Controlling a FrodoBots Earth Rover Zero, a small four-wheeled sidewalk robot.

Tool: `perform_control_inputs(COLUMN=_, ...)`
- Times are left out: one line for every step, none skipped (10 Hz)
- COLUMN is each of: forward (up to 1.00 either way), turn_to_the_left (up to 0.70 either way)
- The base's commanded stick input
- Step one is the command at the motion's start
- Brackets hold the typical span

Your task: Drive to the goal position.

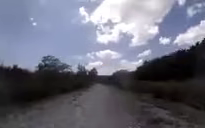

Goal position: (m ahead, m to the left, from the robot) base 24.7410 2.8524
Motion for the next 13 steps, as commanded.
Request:
perform_control_inputs(forward=0.85, turn_to_the_left=0.00)
perform_control_inputs(forward=0.85, turn_to_the_left=0.00)
perform_control_inputs(forward=0.85, turn_to_the_left=0.00)
perform_control_inputs(forward=0.85, turn_to_the_left=0.00)
perform_control_inputs(forward=0.85, turn_to_the_left=0.00)
perform_control_inputs(forward=0.85, turn_to_the_left=0.00)
perform_control_inputs(forward=0.85, turn_to_the_left=0.00)
perform_control_inputs(forward=0.85, turn_to_the_left=0.00)
perform_control_inputs(forward=0.85, turn_to_the_left=0.00)
perform_control_inputs(forward=0.85, turn_to_the_left=0.00)
perform_control_inputs(forward=0.85, turn_to_the_left=0.00)
perform_control_inputs(forward=0.85, turn_to_the_left=0.00)
perform_control_inputs(forward=0.85, turn_to_the_left=0.00)
